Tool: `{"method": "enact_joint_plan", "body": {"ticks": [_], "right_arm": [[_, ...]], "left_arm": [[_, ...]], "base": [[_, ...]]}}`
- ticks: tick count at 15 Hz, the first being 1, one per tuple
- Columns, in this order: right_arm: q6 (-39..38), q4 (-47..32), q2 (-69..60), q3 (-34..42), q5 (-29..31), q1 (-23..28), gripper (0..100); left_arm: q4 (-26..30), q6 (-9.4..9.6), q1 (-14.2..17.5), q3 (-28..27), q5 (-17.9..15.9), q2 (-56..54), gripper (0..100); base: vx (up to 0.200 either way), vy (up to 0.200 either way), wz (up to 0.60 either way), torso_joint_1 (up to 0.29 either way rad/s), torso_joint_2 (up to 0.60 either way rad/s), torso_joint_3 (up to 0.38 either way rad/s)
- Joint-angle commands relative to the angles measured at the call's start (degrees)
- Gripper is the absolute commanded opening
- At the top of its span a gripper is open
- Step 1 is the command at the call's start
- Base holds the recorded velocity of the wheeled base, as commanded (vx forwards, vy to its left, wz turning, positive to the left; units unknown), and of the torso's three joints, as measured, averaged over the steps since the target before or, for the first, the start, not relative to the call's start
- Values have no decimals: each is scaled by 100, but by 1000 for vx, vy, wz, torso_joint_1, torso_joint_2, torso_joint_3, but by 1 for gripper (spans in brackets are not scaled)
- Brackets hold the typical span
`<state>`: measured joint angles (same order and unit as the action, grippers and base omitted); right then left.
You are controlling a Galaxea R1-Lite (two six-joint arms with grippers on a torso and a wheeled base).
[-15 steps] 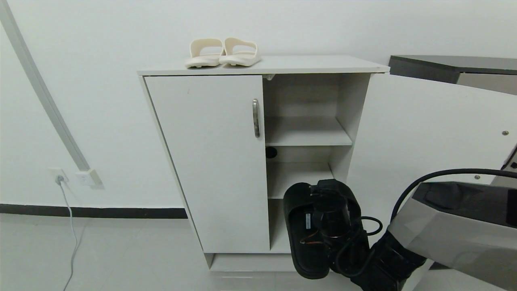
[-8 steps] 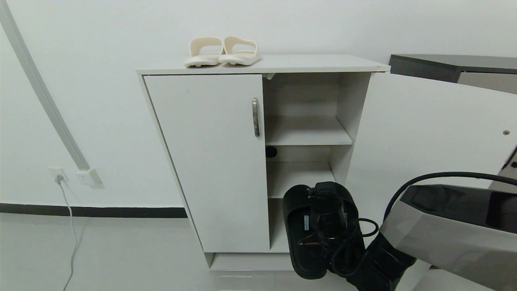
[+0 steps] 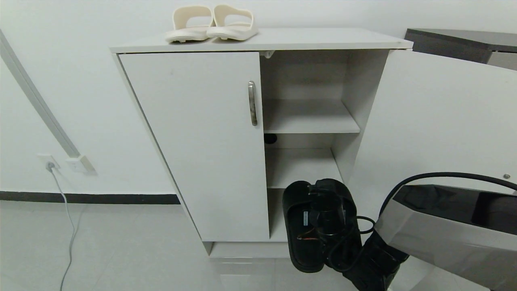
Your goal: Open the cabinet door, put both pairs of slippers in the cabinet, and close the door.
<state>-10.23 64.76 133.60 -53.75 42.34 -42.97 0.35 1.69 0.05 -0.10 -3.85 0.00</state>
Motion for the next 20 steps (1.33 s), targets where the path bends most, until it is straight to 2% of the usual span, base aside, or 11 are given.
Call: {"method": "enact_joint_plan", "body": {"ticks": [1, 7, 10, 11, 20], "right_arm": [[-6, 2, 17, -13, -6, -1, 0], [126, 494, 114, -57, -103, 78, 0], [733, 1584, 422, -48, -191, 193, 0], [803, 1707, 474, -39, -226, 210, 0], [812, 1707, 483, -48, -235, 245, 0]], "left_arm": [[0, 6, 4, 1, -1, 9, 0], [-9, -2, 4, 1, 7, 9, 0], [0, -2, 4, 1, 7, 9, 0], [-9, -2, 4, 1, 7, 9, 0], [0, -11, 4, 1, 7, 9, 0]], "base": [[0, 0, 0, -2, 2, -193], [0, 0, 0, 0, 2, -187], [0, 0, 0, 4, 1, -22], [0, 0, 0, 0, 0, 0], [0, 0, 0, 0, 0, 0]]}}
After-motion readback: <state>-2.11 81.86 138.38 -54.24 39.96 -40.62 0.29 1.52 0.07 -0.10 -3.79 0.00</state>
